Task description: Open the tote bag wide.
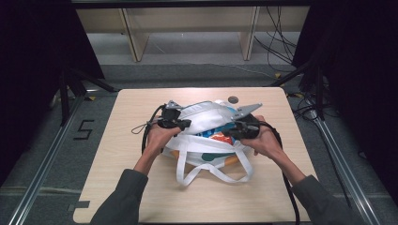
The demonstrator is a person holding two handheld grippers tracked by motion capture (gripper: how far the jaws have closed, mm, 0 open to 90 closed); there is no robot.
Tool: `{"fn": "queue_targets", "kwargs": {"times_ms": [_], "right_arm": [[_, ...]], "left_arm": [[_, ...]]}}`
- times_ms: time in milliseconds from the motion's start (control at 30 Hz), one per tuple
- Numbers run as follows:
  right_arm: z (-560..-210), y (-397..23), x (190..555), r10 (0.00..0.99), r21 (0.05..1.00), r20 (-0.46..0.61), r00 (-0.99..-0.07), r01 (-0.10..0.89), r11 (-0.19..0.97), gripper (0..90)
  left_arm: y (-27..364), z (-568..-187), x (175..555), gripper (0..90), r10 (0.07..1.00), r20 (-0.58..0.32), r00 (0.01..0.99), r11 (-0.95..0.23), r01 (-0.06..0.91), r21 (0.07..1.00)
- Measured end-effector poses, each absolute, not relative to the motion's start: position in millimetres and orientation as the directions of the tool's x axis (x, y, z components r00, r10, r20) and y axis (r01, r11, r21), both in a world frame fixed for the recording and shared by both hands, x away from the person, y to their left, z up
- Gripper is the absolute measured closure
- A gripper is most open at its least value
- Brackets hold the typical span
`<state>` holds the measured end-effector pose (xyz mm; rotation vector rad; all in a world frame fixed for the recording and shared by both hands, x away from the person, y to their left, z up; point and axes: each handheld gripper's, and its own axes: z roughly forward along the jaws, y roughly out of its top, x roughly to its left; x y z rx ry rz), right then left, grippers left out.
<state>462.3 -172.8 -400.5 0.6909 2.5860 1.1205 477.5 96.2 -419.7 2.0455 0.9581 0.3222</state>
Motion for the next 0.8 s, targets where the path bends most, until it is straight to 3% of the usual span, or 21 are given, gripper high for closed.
{"fn": "queue_targets", "kwargs": {"times_ms": [133, 300, 400, 567, 700, 767, 800], "right_arm": [[-405.9, -150.2, 490.8, 0.54, 0.676, -0.076, -0.838, 0.355, 0.646, 90.0], [-419.5, -139.6, 528.8, 0.653, 0.67, -0.126, -0.746, 0.422, 0.611, 90.0], [-424.9, -140.1, 553.0, 0.714, 0.678, -0.111, -0.692, 0.472, 0.563, 90.0], [-455.3, -152.7, 586.6, 0.796, 0.593, -0.065, -0.601, 0.619, 0.516, 90.0], [-444.1, -151.7, 583.0, 0.778, 0.596, -0.094, -0.621, 0.591, 0.544, 90.0], [-432.2, -159.6, 579.0, 0.768, 0.643, -0.073, -0.636, 0.559, 0.524, 90.0], [-427.6, -164.3, 577.2, 0.764, 0.679, -0.083, -0.64, 0.525, 0.513, 90.0]], "left_arm": [[91.5, -434.5, 464.7, 89.0, 0.693, -0.11, 0.713, -0.415, 0.519, 0.747], [94.8, -457.6, 440.8, 89.3, 0.655, -0.106, 0.748, -0.473, 0.515, 0.715], [89.2, -470.0, 423.0, 89.4, 0.632, -0.071, 0.771, -0.526, 0.494, 0.692], [79.7, -477.2, 405.6, 89.5, 0.625, -0.028, 0.78, -0.555, 0.469, 0.687], [82.8, -459.6, 411.8, 89.3, 0.616, -0.006, 0.788, -0.566, 0.448, 0.692], [81.7, -448.6, 416.5, 89.2, 0.651, -0.042, 0.758, -0.482, 0.455, 0.749], [85.3, -440.9, 420.9, 89.1, 0.635, -0.017, 0.773, -0.515, 0.439, 0.736]]}}
